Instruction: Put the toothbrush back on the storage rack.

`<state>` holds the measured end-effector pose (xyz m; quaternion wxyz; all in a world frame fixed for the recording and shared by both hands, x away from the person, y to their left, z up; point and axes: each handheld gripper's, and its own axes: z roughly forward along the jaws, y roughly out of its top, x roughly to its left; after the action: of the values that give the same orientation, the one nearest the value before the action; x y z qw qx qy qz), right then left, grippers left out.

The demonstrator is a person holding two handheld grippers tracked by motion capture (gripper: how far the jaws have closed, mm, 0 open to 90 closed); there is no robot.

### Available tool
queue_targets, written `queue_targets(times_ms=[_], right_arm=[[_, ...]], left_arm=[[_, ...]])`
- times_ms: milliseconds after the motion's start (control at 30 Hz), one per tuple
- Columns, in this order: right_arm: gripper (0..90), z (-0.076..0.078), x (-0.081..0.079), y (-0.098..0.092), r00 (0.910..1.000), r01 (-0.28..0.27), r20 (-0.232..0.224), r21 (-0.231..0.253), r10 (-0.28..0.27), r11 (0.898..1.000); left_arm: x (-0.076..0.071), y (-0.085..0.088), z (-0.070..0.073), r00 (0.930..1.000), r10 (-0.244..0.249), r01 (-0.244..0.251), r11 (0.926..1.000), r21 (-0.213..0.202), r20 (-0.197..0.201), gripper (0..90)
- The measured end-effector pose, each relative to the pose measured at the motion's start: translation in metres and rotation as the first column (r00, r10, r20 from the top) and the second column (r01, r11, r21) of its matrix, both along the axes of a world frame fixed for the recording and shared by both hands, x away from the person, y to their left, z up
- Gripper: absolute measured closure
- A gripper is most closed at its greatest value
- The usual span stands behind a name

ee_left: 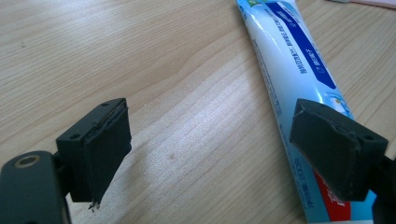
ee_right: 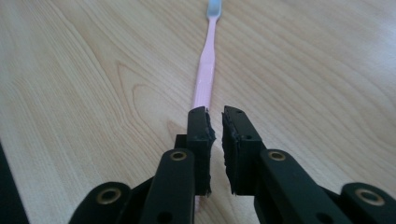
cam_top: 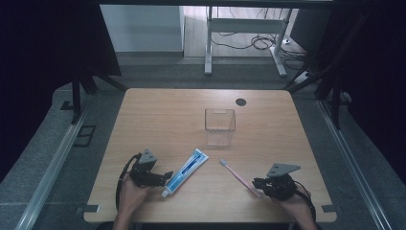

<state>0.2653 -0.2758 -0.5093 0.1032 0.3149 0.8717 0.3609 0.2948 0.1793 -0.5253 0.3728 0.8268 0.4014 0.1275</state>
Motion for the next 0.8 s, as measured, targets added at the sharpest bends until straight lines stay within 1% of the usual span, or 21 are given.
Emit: queue_targets(times_ms=[67, 133, 200, 267, 400, 500, 633, 800], right_arm=[[84.6, -0.002, 0.000, 0.004, 0.9998, -0.008, -0.020, 0.002, 0.008, 1.000], [88.2, -0.002, -0.001, 0.008, 0.9994, -0.022, -0.025, -0.002, 0.022, 1.000], [90.0, 0.000, -0.002, 0.012, 0.9991, -0.033, -0.028, 0.010, 0.034, 0.999], [90.0, 0.000, -0.002, 0.015, 0.9971, -0.043, -0.063, 0.021, 0.044, 0.999], [90.0, -0.003, -0.002, 0.019, 0.9949, -0.054, -0.085, -0.004, 0.054, 0.999], [90.0, -0.005, -0.002, 0.021, 0.9944, -0.061, -0.088, -0.023, 0.059, 0.998], [90.0, -0.007, -0.001, 0.020, 0.9942, -0.056, -0.094, -0.038, 0.053, 0.998], [90.0, -0.009, 0.001, 0.016, 0.9938, -0.048, -0.102, -0.042, 0.043, 0.998]], left_arm=[[0.000, 0.000, 0.000, 1.0000, -0.001, 0.001, 1.0000, -0.001, 0.000, 12.8], [0.000, 0.000, 0.000, 1.0000, -0.003, 0.003, 1.0000, 0.001, -0.001, 12.8], [0.000, 0.000, 0.000, 1.0000, -0.004, 0.004, 1.0000, 0.000, -0.001, 12.8], [0.000, 0.000, 0.000, 1.0000, -0.005, 0.005, 1.0000, 0.003, -0.001, 12.8], [-0.001, 0.000, 0.001, 1.0000, -0.004, 0.004, 1.0000, 0.001, 0.001, 12.8], [-0.001, 0.000, 0.000, 1.0000, -0.005, 0.005, 1.0000, 0.002, -0.001, 12.9], [0.000, -0.001, 0.000, 1.0000, -0.007, 0.007, 1.0000, 0.007, -0.003, 12.9], [0.000, -0.001, -0.001, 1.0000, -0.007, 0.007, 0.9999, 0.009, -0.005, 12.9]])
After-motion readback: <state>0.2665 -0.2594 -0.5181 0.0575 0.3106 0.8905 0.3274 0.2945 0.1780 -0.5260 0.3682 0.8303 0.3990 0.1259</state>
